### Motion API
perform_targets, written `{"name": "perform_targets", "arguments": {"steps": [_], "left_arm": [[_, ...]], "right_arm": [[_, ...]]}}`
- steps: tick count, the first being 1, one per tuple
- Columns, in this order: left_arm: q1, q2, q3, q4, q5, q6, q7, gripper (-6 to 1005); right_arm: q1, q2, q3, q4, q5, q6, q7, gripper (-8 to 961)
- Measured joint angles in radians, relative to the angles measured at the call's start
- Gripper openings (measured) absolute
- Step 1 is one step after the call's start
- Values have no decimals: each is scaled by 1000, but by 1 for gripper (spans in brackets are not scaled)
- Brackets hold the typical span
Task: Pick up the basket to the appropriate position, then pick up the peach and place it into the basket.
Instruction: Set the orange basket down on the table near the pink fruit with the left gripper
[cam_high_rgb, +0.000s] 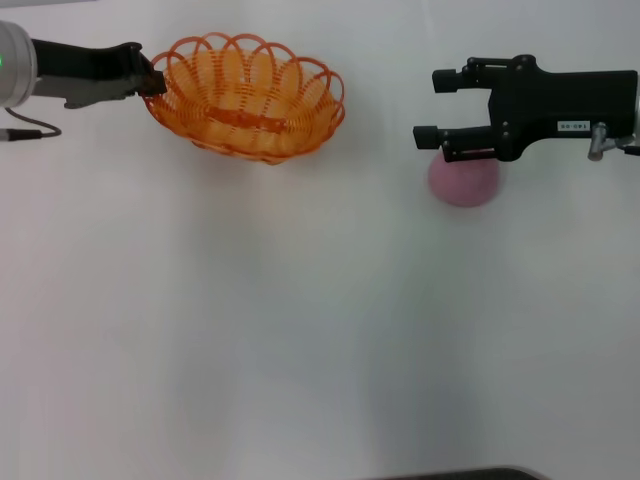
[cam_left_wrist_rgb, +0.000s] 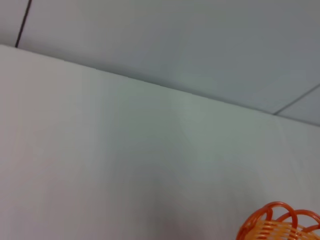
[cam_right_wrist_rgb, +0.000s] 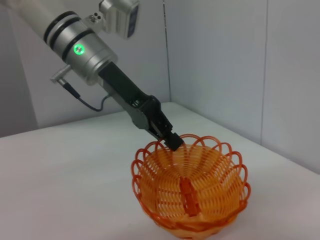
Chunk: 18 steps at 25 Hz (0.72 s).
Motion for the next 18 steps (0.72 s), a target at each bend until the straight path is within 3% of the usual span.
{"name": "perform_targets", "arguments": {"steps": [18], "left_arm": [[129, -10, 69, 0, -86, -109, -125, 44]], "right_arm": [[29, 6, -15, 0, 0, 41, -38, 787]]}}
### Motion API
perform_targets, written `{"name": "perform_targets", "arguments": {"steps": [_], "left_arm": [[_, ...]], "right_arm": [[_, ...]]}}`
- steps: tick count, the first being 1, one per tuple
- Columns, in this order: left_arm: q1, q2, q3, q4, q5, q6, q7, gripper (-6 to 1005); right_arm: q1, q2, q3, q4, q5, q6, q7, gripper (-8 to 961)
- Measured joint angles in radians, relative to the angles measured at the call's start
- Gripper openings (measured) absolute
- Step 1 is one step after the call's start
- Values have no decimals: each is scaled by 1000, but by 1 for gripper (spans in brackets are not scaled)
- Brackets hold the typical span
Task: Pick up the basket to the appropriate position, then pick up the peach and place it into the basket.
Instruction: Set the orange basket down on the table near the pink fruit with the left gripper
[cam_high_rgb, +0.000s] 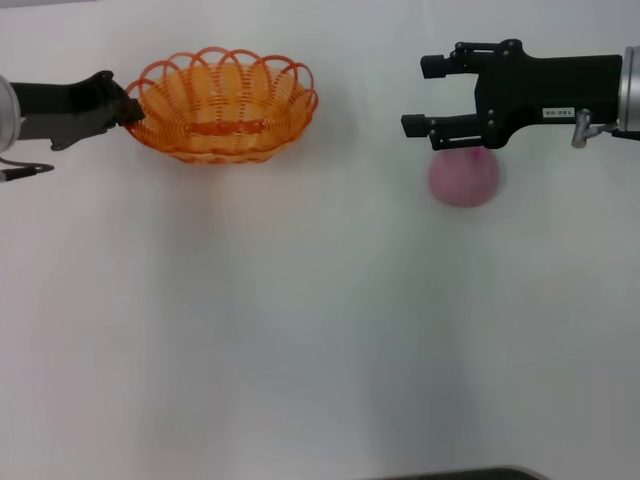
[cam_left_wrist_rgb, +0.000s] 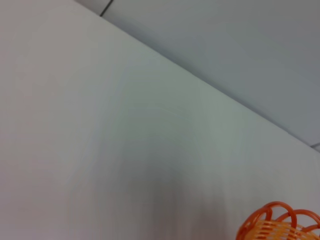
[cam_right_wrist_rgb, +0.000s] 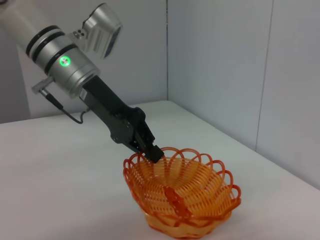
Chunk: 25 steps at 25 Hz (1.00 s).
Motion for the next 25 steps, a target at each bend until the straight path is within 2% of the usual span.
{"name": "perform_targets", "arguments": {"steps": [12, 25], "left_arm": [[86, 0, 68, 41, -59, -4, -21, 43], [106, 0, 96, 51, -82, 7, -25, 47]], "right_arm": [[9, 2, 0, 0, 1, -7, 3, 783], [11, 4, -15, 0, 0, -30, -4, 779]]}}
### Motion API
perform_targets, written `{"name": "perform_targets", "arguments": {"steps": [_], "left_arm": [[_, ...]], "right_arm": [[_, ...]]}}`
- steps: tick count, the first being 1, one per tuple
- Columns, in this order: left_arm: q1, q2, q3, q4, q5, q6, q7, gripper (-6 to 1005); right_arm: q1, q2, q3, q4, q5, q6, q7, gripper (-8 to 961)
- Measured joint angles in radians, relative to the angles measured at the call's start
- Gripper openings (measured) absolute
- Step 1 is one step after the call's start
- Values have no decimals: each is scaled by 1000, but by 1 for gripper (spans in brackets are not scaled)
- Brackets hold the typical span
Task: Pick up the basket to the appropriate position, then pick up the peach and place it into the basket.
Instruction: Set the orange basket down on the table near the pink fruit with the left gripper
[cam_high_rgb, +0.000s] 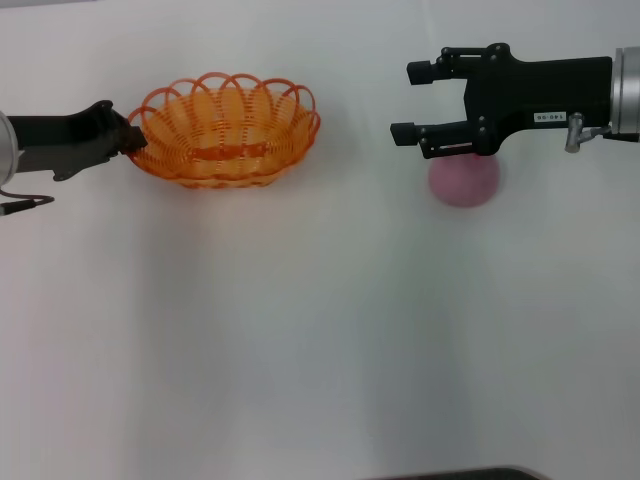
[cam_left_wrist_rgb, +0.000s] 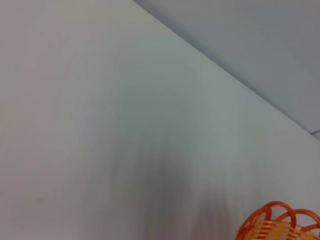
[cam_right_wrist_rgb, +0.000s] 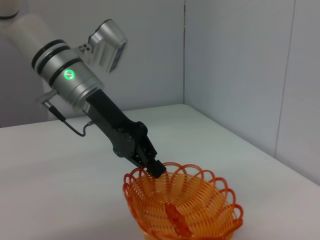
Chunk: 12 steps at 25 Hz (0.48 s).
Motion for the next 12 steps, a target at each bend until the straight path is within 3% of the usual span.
{"name": "perform_targets", "arguments": {"steps": [8, 12], "left_arm": [[12, 0, 15, 9, -10, 7, 2, 56], [21, 0, 16, 13, -10, 13, -1, 126]], "right_arm": [[-3, 1, -3, 0, 0, -7, -10, 777], [-5, 2, -9, 0, 0, -8, -11, 776]]}}
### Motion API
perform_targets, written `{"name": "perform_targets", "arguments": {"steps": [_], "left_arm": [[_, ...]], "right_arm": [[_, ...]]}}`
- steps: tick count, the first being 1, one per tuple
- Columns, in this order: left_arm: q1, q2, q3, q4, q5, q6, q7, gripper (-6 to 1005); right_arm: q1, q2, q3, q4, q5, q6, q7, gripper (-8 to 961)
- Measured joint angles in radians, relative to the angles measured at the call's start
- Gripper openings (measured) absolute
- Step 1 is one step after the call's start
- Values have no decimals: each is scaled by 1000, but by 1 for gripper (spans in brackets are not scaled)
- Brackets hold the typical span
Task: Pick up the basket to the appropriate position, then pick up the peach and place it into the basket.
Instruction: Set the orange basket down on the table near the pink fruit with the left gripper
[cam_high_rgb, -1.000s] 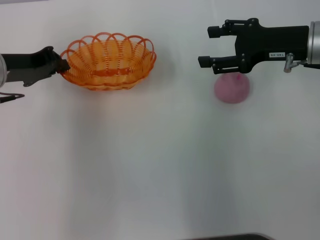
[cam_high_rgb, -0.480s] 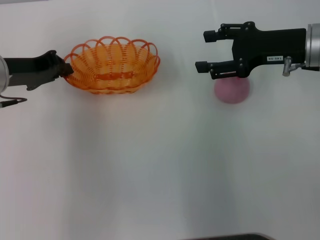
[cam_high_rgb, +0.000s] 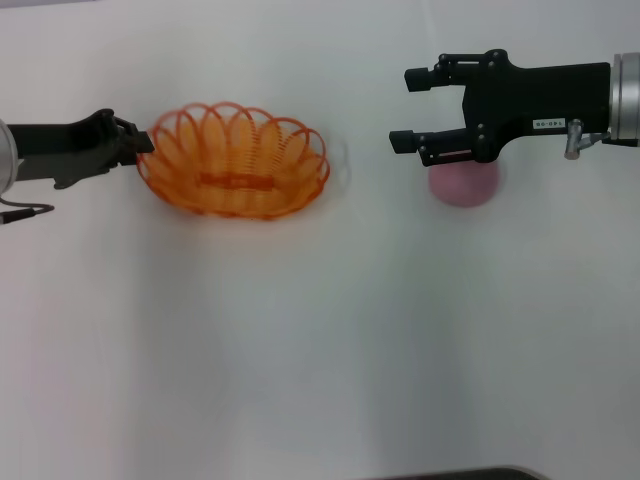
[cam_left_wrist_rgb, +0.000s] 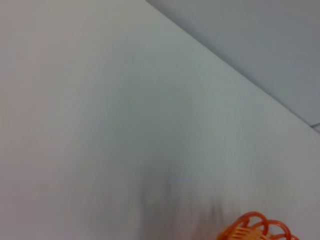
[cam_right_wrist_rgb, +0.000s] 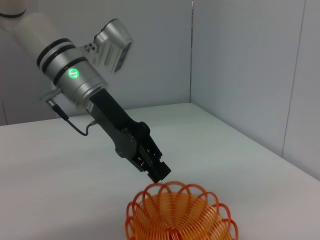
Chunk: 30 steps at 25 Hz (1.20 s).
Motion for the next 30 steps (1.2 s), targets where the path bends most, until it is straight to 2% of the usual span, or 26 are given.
{"name": "perform_targets", "arguments": {"steps": [15, 23, 30], "left_arm": [[46, 0, 0, 72, 0, 75, -11, 445], [47, 0, -6, 75, 0, 69, 17, 446], [57, 3, -83, 71, -130, 65, 238, 452]], "right_arm": [[0, 2, 1, 0, 0, -9, -2, 771], [0, 4, 1, 0, 3, -17, 10, 769], [5, 15, 9, 0, 8, -19, 58, 767]]}}
